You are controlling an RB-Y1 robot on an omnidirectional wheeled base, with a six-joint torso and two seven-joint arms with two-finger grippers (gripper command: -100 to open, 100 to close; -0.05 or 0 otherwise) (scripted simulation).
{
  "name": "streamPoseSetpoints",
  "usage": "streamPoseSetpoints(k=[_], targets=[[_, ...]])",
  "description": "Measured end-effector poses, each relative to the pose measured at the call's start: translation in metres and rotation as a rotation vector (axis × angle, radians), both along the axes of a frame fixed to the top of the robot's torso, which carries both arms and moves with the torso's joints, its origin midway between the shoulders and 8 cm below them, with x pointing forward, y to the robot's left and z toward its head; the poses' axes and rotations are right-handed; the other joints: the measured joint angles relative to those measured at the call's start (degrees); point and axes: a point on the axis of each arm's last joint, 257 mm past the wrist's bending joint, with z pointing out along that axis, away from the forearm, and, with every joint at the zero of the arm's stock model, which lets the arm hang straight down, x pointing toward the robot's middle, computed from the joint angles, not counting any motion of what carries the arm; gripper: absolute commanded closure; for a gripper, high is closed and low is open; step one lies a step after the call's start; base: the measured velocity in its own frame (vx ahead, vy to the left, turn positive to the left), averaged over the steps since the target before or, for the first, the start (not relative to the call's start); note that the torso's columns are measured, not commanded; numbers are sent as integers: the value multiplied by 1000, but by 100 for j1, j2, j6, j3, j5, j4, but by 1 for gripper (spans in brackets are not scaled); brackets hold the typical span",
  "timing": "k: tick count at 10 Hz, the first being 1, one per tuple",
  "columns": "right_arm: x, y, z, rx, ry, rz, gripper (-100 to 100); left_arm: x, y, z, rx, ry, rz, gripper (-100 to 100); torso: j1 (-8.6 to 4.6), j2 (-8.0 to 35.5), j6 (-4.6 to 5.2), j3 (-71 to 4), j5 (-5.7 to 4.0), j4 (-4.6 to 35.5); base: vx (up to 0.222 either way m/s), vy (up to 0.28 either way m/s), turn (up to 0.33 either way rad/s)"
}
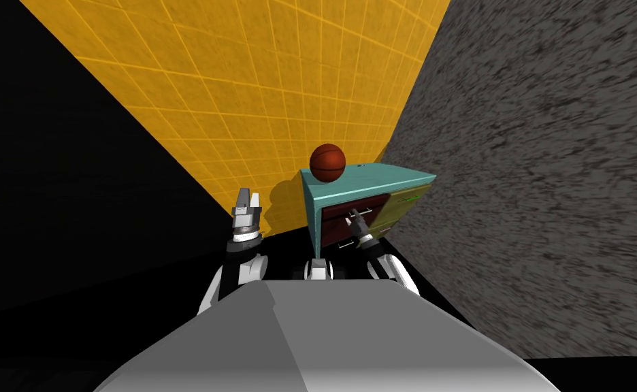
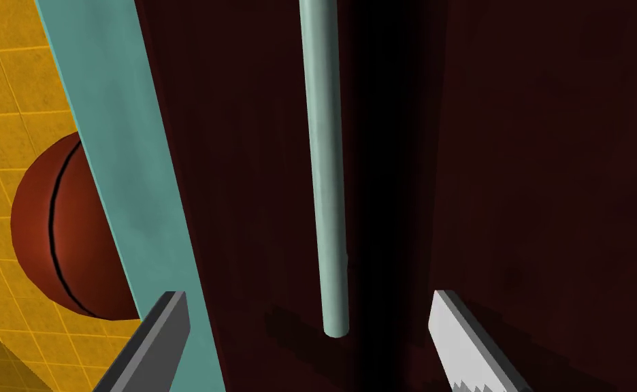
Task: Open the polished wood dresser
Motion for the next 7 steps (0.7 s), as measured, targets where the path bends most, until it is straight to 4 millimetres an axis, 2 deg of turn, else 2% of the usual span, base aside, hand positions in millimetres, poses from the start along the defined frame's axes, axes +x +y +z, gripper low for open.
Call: streamPoseSetpoints(k=[2, 5, 7], targets=[[-2, 3, -6, 2, 6, 7, 100, 0, 0, 0, 0, 0, 0, 0, -3, 28, 4, 18, 3, 21, -71, -29, -4], [-5, 2, -2, -1, 5, 10, 100, 0, 0, 0, 0, 0, 0, 0, 8, 51, 4, 30, 10, 34, -194, -43, -22], [-8, 0, -4, -4, 16, 10, 100, 0, 0, 0, 0, 0, 0, 0, 26, 13, 1, 6, 20, 37, -120, -44, -19]])
